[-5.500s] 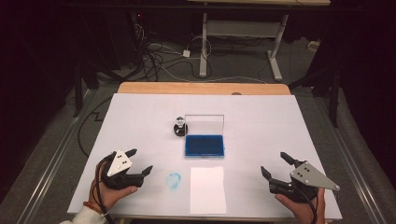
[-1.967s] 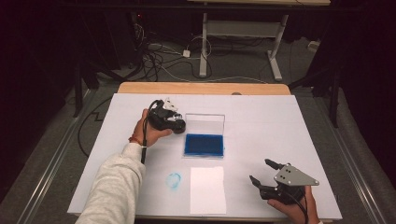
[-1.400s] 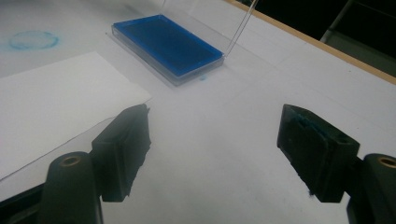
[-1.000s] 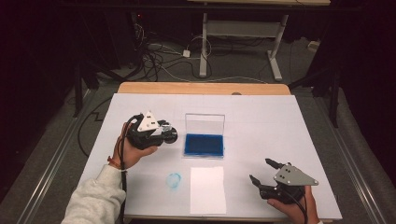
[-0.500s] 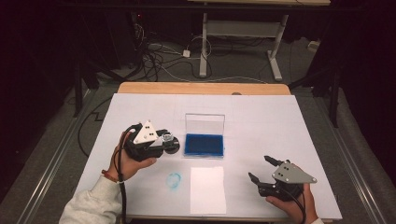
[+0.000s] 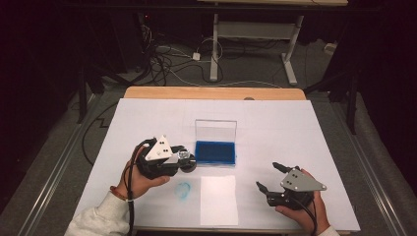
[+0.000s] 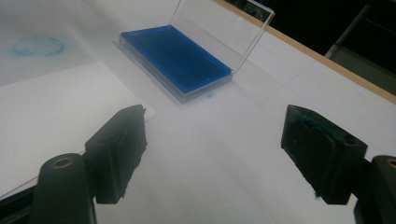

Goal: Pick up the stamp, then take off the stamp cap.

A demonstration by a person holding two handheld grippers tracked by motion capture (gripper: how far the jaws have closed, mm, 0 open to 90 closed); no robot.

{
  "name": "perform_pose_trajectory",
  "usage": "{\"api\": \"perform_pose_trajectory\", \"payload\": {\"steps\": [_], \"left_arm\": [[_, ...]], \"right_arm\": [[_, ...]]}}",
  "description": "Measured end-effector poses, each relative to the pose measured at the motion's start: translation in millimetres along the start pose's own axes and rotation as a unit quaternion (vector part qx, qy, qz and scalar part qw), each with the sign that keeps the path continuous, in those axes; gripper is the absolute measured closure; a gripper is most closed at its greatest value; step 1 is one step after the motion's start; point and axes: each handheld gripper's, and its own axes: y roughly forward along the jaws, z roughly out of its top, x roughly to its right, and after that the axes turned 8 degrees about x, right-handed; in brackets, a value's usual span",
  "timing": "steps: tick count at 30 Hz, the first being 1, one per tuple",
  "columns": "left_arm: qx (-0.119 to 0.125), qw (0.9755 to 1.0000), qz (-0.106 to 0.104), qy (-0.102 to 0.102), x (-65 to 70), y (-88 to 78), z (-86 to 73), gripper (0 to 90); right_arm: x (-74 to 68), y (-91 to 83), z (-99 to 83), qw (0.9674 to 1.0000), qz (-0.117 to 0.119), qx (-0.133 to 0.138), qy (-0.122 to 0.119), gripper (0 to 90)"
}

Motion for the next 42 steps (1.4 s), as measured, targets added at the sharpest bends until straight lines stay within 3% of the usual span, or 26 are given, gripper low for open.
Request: {"api": "perform_pose_trajectory", "payload": {"steps": [6, 16, 27, 34, 42], "left_arm": [[0.001, 1.0, -0.007, -0.004, 4.1, 1.3, -0.4, 55.1], [0.001, 0.9998, -0.02, 0.009, 12.5, 8.0, 0.9, 55.1], [0.02, 0.9991, -0.038, -0.002, 16.7, 12.1, 5.0, 55.1], [0.03, 0.9985, -0.045, -0.007, 20.5, 16.5, 10.4, 55.1], [0.046, 0.9975, -0.053, -0.006, 28.3, 28.3, 23.9, 55.1]], "right_arm": [[-1.9, 3.5, 0.1, 1.0, 0.006, -0.002, -0.002, 22.6], [-3.8, 5.0, 1.1, 0.9999, 0.011, -0.002, -0.004, 22.9], [-9.9, 10.4, 3.2, 0.9997, 0.024, -0.006, -0.007, 20.1], [-26.6, 26.9, 17.2, 0.9981, 0.061, 0.01, -0.005, 19.8], [-48.3, 54.8, 37.3, 0.9941, 0.104, 0.026, 0.019, 19.8]]}}
